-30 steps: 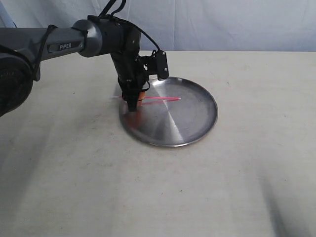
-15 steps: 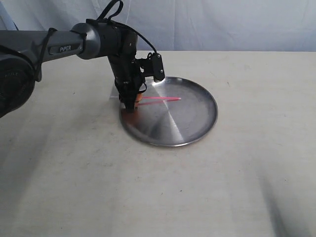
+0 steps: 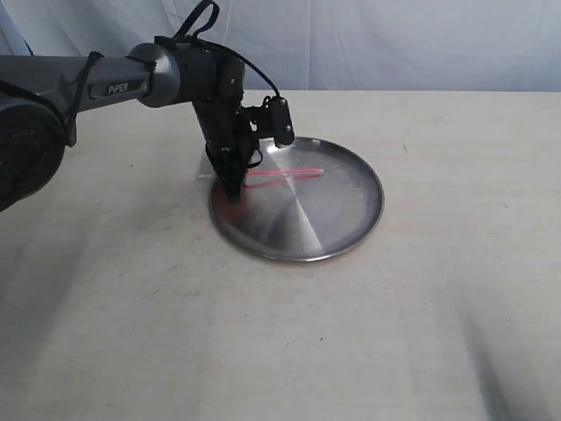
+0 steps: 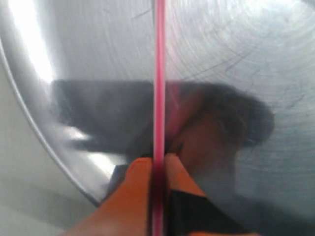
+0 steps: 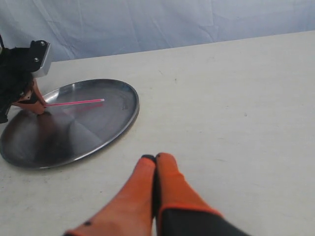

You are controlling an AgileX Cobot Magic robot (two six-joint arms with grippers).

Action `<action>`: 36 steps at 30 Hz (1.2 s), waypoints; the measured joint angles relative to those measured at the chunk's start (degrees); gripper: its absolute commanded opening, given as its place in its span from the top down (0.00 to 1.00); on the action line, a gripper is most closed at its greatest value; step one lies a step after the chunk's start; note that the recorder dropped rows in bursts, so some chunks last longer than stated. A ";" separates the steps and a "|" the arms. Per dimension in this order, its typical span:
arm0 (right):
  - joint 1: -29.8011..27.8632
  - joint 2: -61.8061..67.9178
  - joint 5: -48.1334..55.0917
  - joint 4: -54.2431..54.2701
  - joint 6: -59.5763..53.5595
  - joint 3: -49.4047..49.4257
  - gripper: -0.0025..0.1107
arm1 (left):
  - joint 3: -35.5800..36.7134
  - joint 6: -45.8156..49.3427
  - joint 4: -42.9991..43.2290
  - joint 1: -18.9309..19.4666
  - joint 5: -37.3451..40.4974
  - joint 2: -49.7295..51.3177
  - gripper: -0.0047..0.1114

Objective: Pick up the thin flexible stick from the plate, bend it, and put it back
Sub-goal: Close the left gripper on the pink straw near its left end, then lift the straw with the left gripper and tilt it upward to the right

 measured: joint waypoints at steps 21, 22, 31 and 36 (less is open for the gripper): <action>0.00 0.00 0.00 -3.52 0.00 0.00 0.99 | 8.58 11.27 -42.86 0.00 12.18 -18.58 0.96; 0.00 0.00 0.00 -3.52 0.00 0.00 0.99 | 10.45 11.75 -44.45 0.00 12.34 -19.70 0.96; 0.00 0.00 -4.10 -4.95 -0.09 0.19 0.99 | 31.02 24.07 -61.12 0.00 16.07 -29.72 0.96; 0.00 0.00 -22.59 3.93 1.71 0.19 0.99 | 39.24 35.69 -75.81 0.00 19.09 -33.17 0.96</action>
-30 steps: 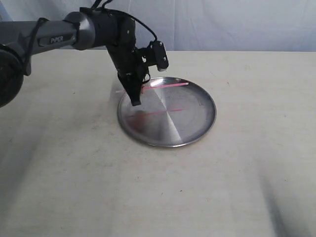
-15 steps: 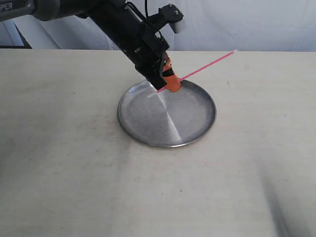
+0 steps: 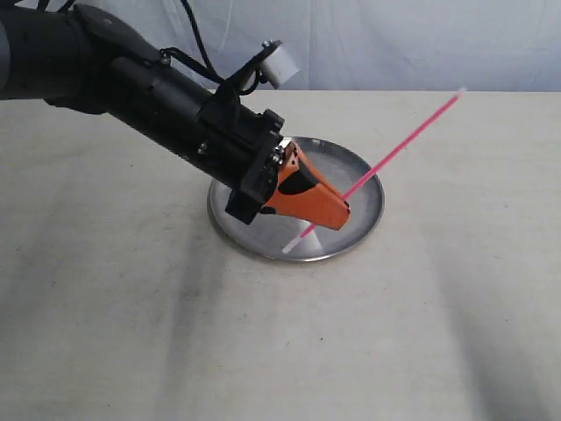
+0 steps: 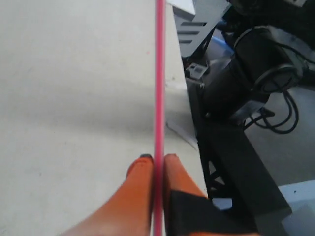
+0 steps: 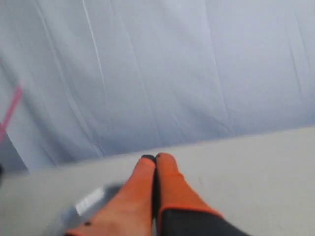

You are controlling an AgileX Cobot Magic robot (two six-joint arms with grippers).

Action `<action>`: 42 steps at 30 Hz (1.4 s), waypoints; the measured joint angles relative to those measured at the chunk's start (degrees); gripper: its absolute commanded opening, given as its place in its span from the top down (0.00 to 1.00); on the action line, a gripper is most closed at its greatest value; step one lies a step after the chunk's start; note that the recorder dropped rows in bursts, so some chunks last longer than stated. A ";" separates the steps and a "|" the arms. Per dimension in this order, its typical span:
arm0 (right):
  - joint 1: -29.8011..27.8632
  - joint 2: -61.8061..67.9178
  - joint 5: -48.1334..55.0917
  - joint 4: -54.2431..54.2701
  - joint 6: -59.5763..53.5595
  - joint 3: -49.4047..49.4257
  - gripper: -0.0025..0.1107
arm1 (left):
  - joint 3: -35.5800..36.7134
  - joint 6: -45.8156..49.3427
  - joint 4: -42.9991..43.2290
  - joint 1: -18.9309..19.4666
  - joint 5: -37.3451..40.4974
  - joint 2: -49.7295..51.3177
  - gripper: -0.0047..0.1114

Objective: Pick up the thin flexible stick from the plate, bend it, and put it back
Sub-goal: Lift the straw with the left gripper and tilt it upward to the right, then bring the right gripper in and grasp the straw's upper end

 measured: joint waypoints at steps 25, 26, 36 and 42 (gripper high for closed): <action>5.26 6.65 -6.68 -7.90 49.09 -9.62 0.86 | 5.25 4.01 -4.27 -3.10 -0.10 -0.25 0.96; 6.48 8.84 -6.82 -10.15 49.24 -10.87 0.79 | 5.25 4.01 -4.27 -3.10 -0.10 -0.25 0.96; 18.23 34.17 -17.05 -18.41 49.46 -14.71 0.49 | 5.25 4.01 -4.38 -3.10 -0.10 -0.91 0.96; 20.31 46.45 -27.66 -19.09 49.69 -14.75 0.49 | 5.25 4.04 -4.37 -3.10 -0.10 -2.72 0.96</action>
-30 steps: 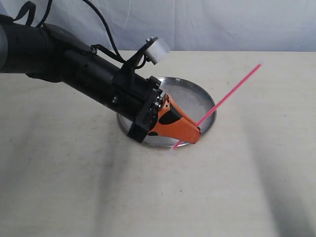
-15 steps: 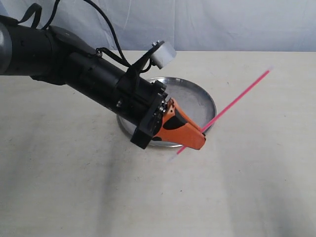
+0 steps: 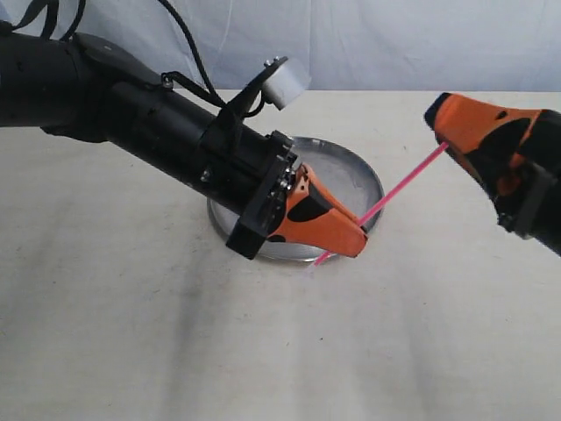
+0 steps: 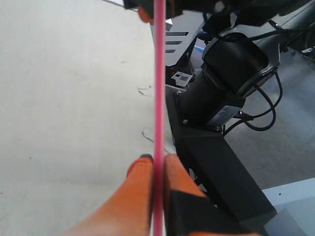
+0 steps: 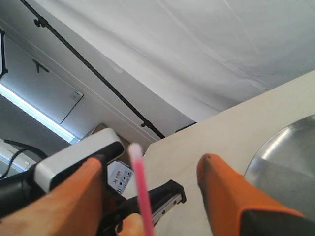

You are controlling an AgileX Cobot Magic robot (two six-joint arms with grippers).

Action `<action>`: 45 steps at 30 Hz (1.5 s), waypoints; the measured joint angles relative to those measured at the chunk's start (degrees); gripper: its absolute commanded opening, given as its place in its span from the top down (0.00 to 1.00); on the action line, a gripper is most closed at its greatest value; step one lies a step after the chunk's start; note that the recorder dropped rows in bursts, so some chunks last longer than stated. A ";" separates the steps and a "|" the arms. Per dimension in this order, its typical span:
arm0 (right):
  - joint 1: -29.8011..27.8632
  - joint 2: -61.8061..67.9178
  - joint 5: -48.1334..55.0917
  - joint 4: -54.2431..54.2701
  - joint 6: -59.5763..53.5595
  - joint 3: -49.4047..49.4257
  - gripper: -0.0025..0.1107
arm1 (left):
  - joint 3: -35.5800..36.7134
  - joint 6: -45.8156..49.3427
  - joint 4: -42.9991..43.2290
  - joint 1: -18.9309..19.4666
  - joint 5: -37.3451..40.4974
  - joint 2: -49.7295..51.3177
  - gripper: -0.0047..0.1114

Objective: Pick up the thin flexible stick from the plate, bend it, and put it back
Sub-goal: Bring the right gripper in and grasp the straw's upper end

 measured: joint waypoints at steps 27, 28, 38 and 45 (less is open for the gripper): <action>0.25 9.51 -11.91 -1.46 0.23 0.00 0.98 | 0.00 -6.33 9.40 0.00 0.10 -0.59 0.61; 0.25 9.51 -11.91 -1.46 0.23 0.00 0.98 | 0.12 -6.71 10.10 0.00 0.10 -0.59 0.65; 0.25 9.51 -10.75 -2.46 0.23 -0.10 0.98 | 0.23 -5.37 10.80 0.00 0.19 -0.59 0.96; 0.25 9.51 -8.22 -3.27 0.23 -0.45 0.98 | 0.35 -1.85 11.22 0.00 -0.07 -0.59 0.96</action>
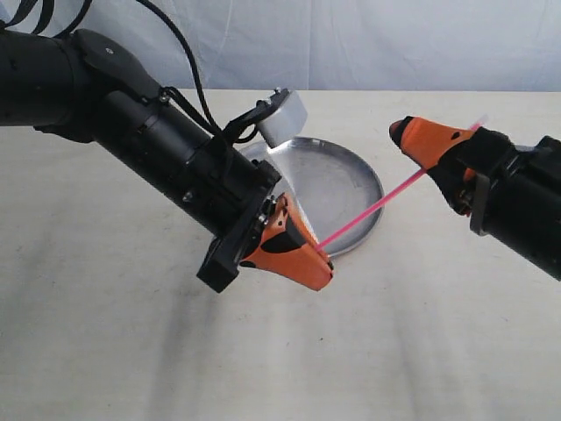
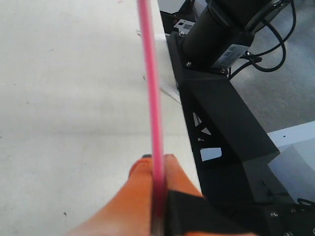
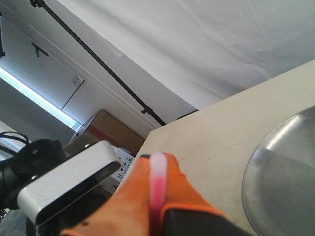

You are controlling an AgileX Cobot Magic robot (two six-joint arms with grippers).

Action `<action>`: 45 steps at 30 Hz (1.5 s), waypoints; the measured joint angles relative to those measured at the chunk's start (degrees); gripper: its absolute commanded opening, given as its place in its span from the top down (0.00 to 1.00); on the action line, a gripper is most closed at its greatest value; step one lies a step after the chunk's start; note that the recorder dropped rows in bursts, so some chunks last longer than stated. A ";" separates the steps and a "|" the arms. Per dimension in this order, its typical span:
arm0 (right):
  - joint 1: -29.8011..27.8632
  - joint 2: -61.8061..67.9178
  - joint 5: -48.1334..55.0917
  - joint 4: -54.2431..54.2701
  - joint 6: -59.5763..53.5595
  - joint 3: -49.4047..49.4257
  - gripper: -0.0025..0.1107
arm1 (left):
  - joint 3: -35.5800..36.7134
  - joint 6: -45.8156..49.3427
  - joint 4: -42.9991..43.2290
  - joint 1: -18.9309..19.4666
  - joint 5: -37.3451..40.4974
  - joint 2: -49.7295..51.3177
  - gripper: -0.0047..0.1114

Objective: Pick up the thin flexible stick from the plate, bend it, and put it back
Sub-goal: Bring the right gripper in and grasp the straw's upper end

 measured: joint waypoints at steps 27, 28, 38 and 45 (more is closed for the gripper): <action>-0.22 -0.23 4.16 -1.27 -0.23 -0.23 0.98 | 0.48 10.14 -1.76 -1.73 0.02 0.11 0.96; -0.22 -0.23 4.16 -1.27 -0.23 -0.23 0.98 | 0.47 10.84 -2.18 -1.98 0.13 0.11 0.96; -0.44 -0.32 5.72 -1.13 -0.70 -0.56 0.98 | 0.59 17.18 -5.19 -1.98 1.67 -0.53 0.96; -0.55 -0.32 7.17 -1.74 -1.07 -0.56 0.98 | 0.59 18.52 -7.37 -2.08 2.55 -1.87 0.96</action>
